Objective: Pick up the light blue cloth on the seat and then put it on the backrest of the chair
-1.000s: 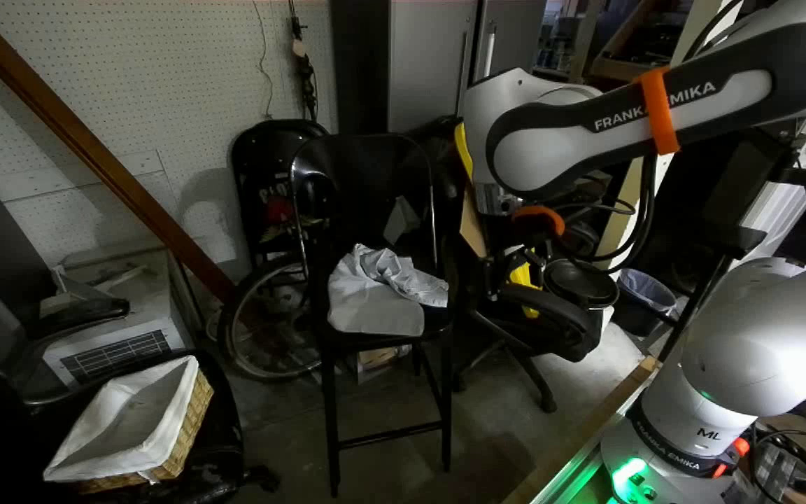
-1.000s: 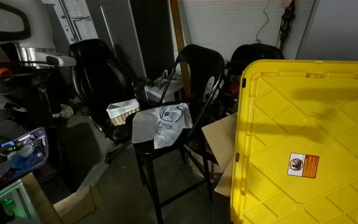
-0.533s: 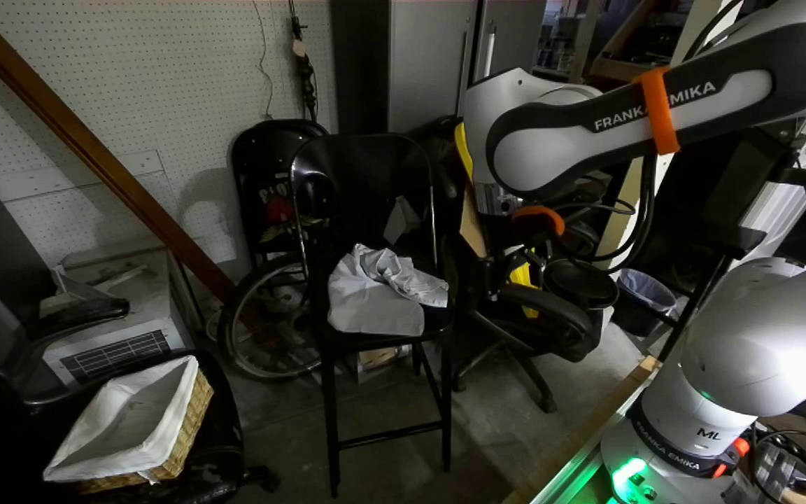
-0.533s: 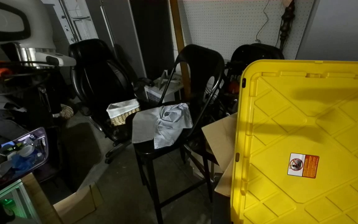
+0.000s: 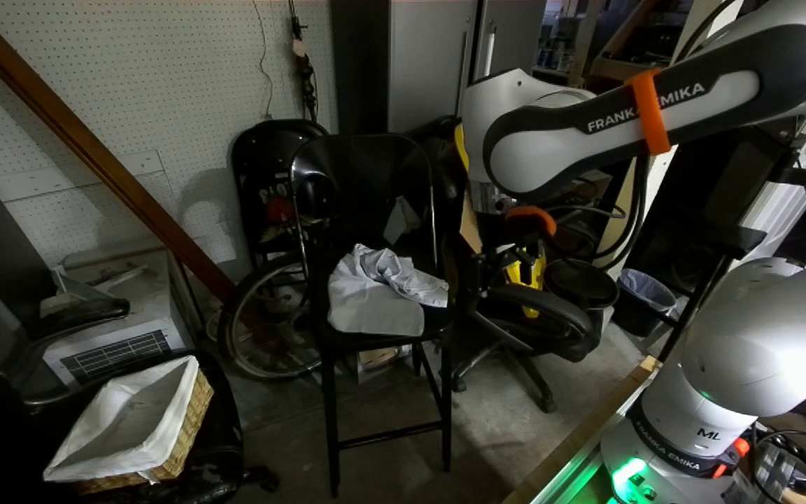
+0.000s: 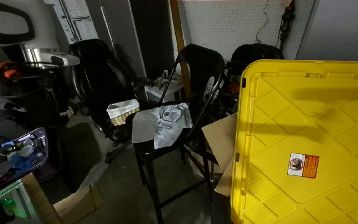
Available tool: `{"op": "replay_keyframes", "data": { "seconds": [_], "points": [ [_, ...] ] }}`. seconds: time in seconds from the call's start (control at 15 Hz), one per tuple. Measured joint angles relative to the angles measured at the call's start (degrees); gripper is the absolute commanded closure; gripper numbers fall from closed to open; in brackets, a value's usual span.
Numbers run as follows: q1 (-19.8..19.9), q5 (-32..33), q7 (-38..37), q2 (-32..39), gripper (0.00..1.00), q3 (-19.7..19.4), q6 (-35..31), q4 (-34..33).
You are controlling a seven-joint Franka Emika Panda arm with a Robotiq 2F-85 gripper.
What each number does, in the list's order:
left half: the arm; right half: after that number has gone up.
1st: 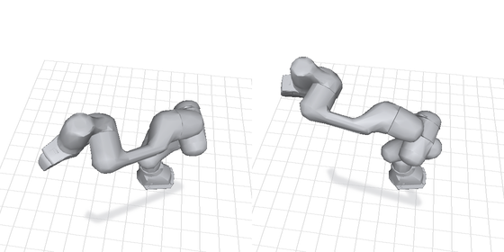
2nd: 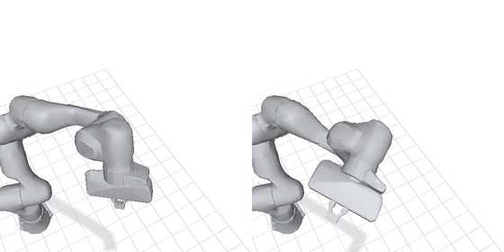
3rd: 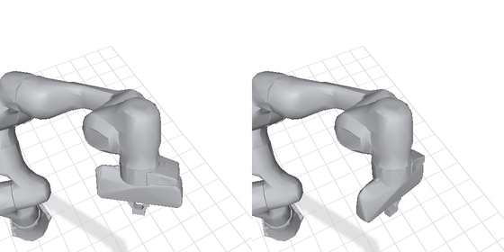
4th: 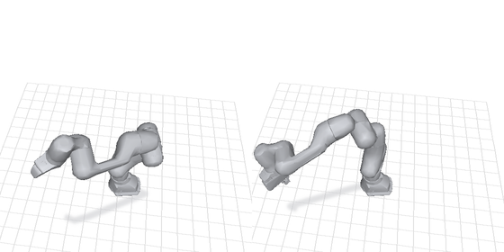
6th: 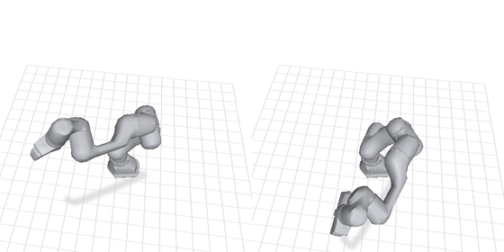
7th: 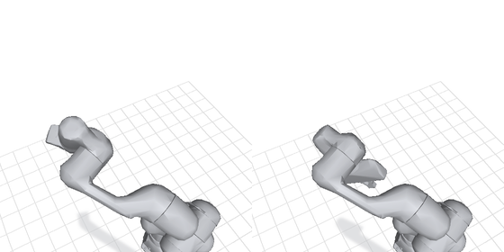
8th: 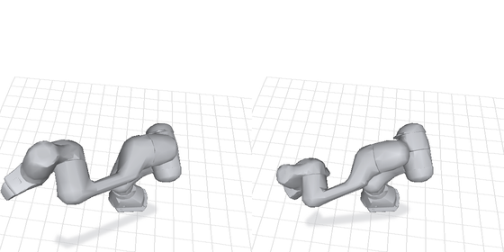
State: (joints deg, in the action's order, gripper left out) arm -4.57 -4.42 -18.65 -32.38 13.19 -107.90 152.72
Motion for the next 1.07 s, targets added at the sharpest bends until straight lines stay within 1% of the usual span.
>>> {"op": "replay_keyframes", "data": {
  "seconds": [0.2,0.33,0.47,0.6,1.07],
  "points": [
    [0.21,-0.05,-0.47,6.52,0.00,-0.28,-7.89,-1.72],
    [0.28,-0.05,-1.14,13.02,0.00,-0.42,-12.21,-4.73],
    [0.47,-0.05,-1.30,19.60,0.00,-0.93,-14.90,-9.00],
    [0.61,0.22,-1.18,26.12,0.00,-2.01,-16.08,-14.39],
    [0.73,1.30,1.86,48.32,0.00,-7.66,-16.19,-35.25]
  ]
}}
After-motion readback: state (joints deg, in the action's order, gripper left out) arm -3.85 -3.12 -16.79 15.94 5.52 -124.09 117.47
